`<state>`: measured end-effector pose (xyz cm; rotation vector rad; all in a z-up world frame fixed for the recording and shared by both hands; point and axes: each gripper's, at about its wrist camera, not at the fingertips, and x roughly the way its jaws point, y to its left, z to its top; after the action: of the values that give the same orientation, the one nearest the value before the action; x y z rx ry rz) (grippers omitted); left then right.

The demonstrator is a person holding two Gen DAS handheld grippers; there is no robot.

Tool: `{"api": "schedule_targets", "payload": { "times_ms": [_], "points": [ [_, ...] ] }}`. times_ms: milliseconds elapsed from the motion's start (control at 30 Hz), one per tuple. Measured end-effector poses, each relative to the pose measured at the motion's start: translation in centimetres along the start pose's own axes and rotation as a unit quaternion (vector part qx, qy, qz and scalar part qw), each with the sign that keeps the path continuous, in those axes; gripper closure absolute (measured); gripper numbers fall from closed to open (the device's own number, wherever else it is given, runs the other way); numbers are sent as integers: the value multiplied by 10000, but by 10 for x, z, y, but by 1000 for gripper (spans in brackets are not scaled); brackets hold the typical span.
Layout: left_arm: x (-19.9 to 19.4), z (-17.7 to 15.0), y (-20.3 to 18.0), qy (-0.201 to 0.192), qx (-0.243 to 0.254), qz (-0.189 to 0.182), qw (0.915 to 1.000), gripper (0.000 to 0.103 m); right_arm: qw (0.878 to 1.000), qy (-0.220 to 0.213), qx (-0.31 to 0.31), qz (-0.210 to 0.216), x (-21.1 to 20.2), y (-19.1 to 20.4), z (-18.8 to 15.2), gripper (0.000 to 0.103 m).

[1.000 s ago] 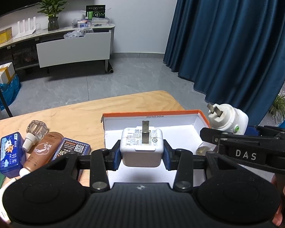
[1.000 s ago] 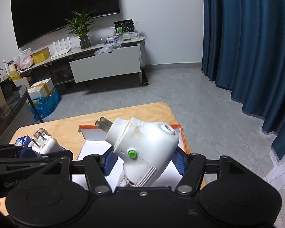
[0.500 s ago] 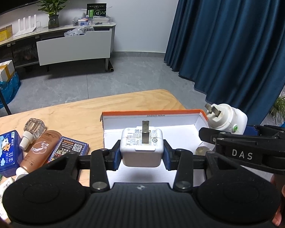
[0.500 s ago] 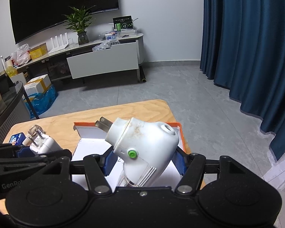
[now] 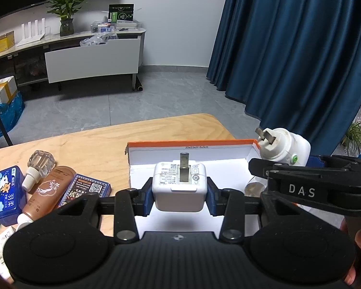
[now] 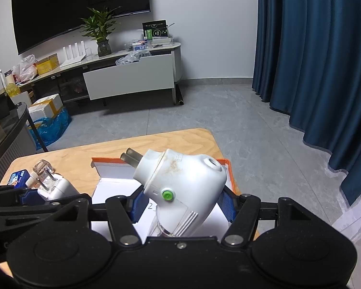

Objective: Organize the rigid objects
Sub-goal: 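Carry the white charger and white diffuser over the open white box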

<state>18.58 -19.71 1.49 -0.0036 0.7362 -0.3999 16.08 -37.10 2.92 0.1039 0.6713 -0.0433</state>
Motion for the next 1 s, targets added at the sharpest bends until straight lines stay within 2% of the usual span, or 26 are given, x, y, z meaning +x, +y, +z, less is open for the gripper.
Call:
{"api": "schedule_targets", "payload": {
  "times_ms": [1000],
  "points": [
    [4, 0, -1, 10, 42, -12, 10000, 60, 9999, 67, -58, -67, 13, 4, 4, 29]
  ]
}}
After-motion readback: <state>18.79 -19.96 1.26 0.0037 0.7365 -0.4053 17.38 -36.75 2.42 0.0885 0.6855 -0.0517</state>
